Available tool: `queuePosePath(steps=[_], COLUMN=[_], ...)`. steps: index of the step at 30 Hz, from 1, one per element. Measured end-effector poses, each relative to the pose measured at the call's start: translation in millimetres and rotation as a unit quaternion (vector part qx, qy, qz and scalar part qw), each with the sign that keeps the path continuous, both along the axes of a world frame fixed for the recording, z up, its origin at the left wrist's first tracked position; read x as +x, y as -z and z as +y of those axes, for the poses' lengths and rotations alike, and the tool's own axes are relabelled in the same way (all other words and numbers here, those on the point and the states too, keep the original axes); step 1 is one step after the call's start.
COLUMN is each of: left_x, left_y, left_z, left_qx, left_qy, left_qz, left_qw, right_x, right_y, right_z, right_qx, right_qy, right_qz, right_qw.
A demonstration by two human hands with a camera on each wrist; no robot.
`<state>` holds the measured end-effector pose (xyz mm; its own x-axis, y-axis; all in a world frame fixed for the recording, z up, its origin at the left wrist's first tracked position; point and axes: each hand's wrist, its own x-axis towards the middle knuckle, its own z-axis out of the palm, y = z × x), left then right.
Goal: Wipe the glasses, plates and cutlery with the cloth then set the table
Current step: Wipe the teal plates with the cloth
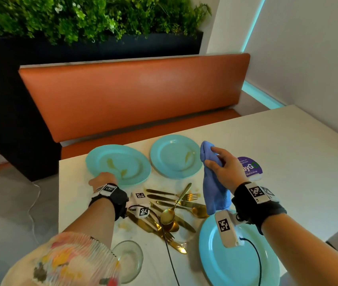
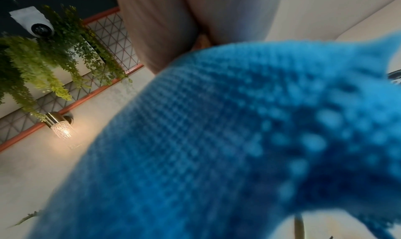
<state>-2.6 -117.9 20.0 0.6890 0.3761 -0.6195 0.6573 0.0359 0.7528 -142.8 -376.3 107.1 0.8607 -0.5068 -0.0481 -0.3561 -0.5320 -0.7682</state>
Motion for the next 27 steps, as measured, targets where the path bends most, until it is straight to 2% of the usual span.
queuePosePath(steps=[5, 8, 10, 13, 16, 19, 22, 24, 27], left_x=[-11.8, -30.9, -46.2, -71.2, -93.5, -100.0, -96.7, -96.7, -99.7], left_y=[-52.4, -76.3, -89.8, -108.4, -122.2, -129.3, -126.3, -125.7, -128.8], left_z=[-14.7, -27.3, -36.7, -57.0, -75.5, -82.6, -75.6, -68.5, -67.4], left_qx=[-0.001, -0.043, -0.110, -0.169, -0.234, -0.249, -0.247, -0.262, -0.270], left_qy=[-0.091, -0.010, 0.062, 0.175, 0.220, 0.228, 0.214, 0.216, 0.246], left_qz=[-0.138, -0.248, -0.291, -0.297, -0.301, -0.300, -0.285, -0.274, -0.274], left_qw=[0.986, 0.968, 0.948, 0.924, 0.898, 0.892, 0.901, 0.900, 0.890], right_x=[-6.2, -5.9, 0.0, 16.5, 25.1, 3.6, -35.4, -51.4, -41.4], right_y=[-11.2, -20.8, -30.2, -45.6, -52.7, -37.7, -11.3, -6.1, -18.8], right_z=[3.3, 3.4, 6.6, 11.1, 24.9, 53.5, 50.7, 23.2, -15.5], right_qx=[-0.006, -0.022, -0.033, -0.083, -0.162, -0.269, -0.337, -0.374, -0.385], right_qy=[-0.002, 0.007, -0.003, -0.010, -0.026, -0.158, -0.286, -0.287, -0.175], right_qz=[-0.026, -0.038, -0.050, -0.083, -0.140, -0.225, -0.225, -0.221, -0.222], right_qw=[1.000, 0.999, 0.998, 0.993, 0.977, 0.923, 0.869, 0.854, 0.879])
